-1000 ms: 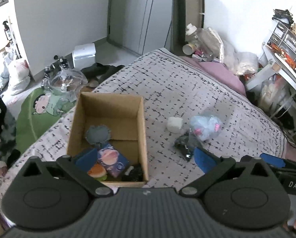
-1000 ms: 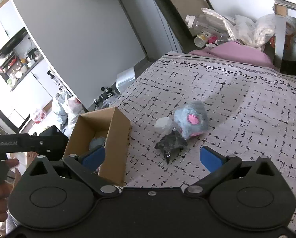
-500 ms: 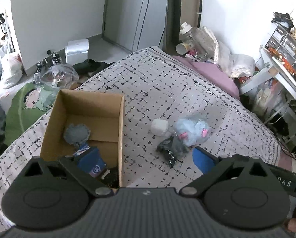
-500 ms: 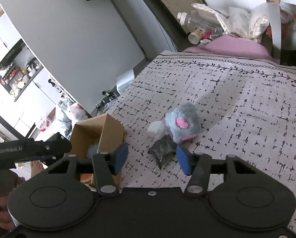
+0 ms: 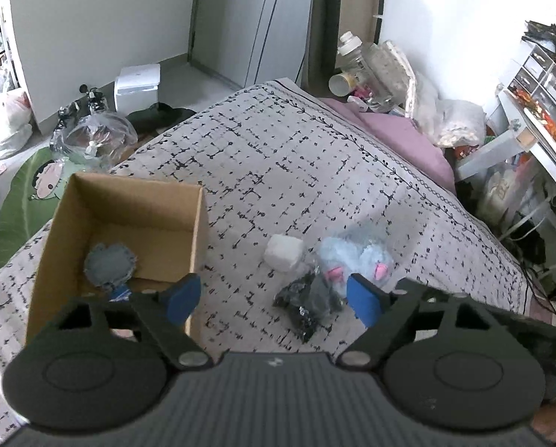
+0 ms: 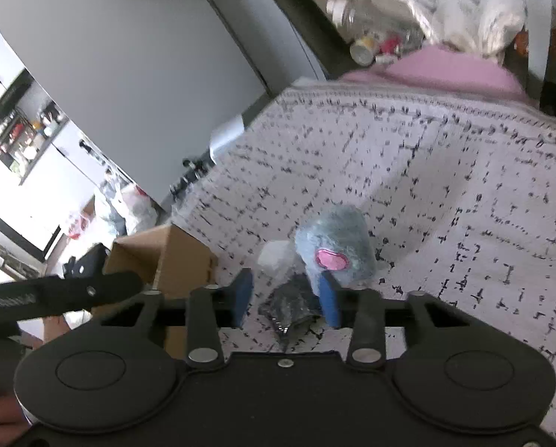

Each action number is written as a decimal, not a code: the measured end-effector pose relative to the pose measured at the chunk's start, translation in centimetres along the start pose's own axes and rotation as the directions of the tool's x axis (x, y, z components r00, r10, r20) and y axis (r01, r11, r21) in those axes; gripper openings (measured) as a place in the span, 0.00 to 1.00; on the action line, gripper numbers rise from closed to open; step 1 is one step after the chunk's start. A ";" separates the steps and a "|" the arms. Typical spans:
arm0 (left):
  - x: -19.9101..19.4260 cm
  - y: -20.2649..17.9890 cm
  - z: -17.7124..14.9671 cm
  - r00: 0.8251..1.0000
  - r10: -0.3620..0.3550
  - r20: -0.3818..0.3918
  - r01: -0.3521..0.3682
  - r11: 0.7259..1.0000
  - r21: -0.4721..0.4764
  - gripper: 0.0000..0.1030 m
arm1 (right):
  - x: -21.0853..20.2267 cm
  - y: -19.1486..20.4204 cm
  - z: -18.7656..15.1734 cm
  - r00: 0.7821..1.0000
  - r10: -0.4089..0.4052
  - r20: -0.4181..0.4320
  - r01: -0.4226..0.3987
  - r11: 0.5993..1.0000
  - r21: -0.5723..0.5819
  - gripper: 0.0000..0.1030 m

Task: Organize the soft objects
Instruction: 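Withdraw both grippers and move the right gripper toward the grey mouse plush, then grasp the grey mouse plush with the right gripper and lift it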

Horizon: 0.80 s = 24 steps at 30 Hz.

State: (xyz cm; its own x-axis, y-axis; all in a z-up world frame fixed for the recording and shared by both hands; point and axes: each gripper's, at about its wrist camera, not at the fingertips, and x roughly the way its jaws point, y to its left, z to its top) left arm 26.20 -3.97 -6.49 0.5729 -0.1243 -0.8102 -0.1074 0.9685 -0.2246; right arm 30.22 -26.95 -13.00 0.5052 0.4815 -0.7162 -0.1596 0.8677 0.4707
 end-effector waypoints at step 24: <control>8.8 -2.8 2.5 0.997 0.005 -0.076 -0.004 1.000 0.015 0.56 | 5.7 -4.4 1.5 0.995 -0.095 -0.020 0.096 0.995 0.020 0.28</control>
State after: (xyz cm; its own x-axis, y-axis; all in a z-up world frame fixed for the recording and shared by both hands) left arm 33.59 -7.22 -11.68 0.5086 -0.1359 -0.8502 -0.0971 0.9721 -0.2135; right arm 35.10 -28.16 -18.39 0.5009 0.3989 -0.7681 -0.0935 0.9072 0.4102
